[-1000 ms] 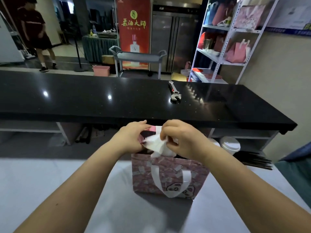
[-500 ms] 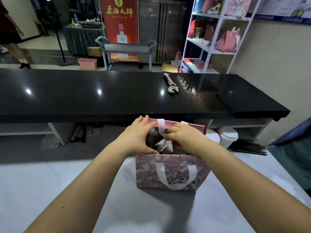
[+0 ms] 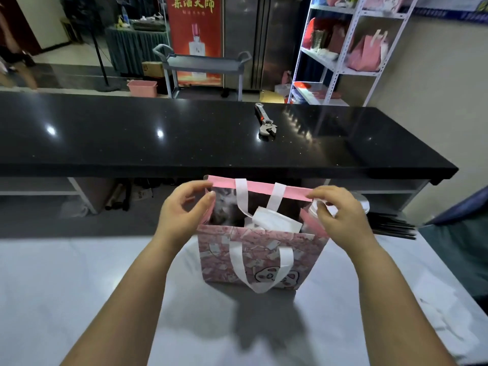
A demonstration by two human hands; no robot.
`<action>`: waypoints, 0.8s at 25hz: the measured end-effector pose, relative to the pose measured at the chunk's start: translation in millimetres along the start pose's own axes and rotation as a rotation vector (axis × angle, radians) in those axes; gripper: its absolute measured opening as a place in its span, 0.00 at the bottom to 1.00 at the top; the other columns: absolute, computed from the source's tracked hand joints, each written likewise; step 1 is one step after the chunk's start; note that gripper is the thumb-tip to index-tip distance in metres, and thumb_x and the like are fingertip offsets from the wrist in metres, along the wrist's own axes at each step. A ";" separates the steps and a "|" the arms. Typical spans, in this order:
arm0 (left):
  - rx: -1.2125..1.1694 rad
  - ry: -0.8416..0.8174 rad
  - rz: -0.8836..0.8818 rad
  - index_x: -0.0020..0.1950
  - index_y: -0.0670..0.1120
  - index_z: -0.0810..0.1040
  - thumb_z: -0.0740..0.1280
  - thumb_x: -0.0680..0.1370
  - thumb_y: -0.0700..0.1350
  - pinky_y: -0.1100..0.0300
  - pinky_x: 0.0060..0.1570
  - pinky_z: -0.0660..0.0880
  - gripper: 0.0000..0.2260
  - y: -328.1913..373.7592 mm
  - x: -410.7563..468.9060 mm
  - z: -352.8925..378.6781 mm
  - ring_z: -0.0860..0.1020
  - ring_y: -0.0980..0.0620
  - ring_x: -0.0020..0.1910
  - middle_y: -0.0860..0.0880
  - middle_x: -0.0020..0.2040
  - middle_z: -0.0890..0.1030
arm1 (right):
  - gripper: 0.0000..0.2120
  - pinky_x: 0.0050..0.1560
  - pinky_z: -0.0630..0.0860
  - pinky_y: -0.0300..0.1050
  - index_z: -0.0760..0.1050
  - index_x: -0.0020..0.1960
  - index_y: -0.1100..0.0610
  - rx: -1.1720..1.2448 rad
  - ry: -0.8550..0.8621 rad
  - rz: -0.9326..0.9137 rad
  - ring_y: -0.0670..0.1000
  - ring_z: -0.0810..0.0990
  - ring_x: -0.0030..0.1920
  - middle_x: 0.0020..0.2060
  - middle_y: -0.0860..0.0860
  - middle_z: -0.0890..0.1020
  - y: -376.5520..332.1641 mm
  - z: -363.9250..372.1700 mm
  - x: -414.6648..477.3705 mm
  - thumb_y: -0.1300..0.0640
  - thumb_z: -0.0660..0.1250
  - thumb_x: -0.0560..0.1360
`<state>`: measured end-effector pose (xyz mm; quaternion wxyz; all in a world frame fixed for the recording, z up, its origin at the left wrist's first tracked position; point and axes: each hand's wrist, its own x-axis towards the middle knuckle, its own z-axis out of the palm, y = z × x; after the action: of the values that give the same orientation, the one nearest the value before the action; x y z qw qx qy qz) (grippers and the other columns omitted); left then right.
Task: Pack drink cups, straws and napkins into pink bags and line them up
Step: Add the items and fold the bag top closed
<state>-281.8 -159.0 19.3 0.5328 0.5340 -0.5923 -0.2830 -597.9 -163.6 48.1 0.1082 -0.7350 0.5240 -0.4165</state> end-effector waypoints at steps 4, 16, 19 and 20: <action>-0.193 -0.013 -0.076 0.58 0.60 0.79 0.76 0.64 0.63 0.60 0.53 0.78 0.24 -16.9 -40.2 6.8 0.80 0.54 0.56 0.57 0.56 0.82 | 0.14 0.54 0.76 0.53 0.81 0.49 0.51 0.263 0.068 0.168 0.48 0.78 0.55 0.50 0.44 0.81 16.6 3.6 -25.4 0.69 0.67 0.74; -0.341 -0.051 -0.185 0.55 0.55 0.83 0.78 0.62 0.46 0.57 0.46 0.81 0.22 -25.7 -46.2 12.5 0.83 0.49 0.52 0.50 0.51 0.85 | 0.15 0.46 0.79 0.42 0.80 0.53 0.54 0.815 -0.098 0.318 0.51 0.81 0.54 0.56 0.50 0.82 34.2 10.8 -45.1 0.57 0.74 0.67; -0.374 -0.051 -0.172 0.56 0.53 0.83 0.76 0.67 0.43 0.58 0.46 0.81 0.18 -25.2 -47.9 17.8 0.83 0.48 0.53 0.48 0.52 0.85 | 0.19 0.48 0.80 0.44 0.81 0.56 0.53 0.860 -0.147 0.328 0.51 0.80 0.57 0.57 0.52 0.82 33.1 16.5 -51.7 0.60 0.76 0.65; -0.379 -0.040 -0.171 0.56 0.53 0.83 0.76 0.67 0.44 0.59 0.46 0.81 0.17 -24.5 -48.3 17.9 0.83 0.48 0.52 0.48 0.52 0.85 | 0.17 0.48 0.79 0.43 0.81 0.55 0.52 0.843 -0.110 0.329 0.51 0.81 0.56 0.55 0.52 0.83 30.9 15.9 -50.0 0.59 0.75 0.67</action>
<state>-297.0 -124.6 -23.6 0.5859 0.4669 -0.4916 -0.4439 -612.5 -138.2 -5.2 0.4903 -0.5550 0.4118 -0.5311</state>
